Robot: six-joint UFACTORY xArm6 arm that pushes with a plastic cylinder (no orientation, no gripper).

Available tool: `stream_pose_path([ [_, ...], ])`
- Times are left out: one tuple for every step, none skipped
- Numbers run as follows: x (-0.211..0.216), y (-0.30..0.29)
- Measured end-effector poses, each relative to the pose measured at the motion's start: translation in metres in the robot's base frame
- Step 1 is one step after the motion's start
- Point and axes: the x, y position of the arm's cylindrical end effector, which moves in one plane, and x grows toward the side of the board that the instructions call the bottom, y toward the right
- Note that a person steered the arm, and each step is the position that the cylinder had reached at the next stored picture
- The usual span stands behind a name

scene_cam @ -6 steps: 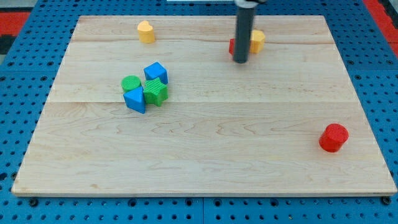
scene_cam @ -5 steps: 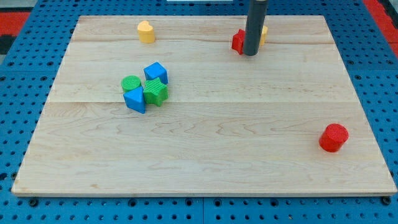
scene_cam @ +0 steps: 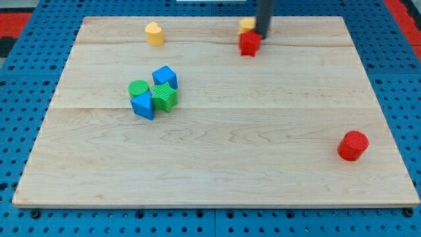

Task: Separate the yellow hexagon from the red star

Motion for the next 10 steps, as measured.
stream_pose_path([
  [0.000,-0.023],
  [-0.007,0.080],
  [-0.037,0.074],
  [-0.042,0.022],
  [-0.045,-0.044],
  [-0.034,-0.056],
  [-0.034,-0.064],
  [-0.021,-0.071],
  [-0.018,-0.066],
  [-0.017,-0.107],
])
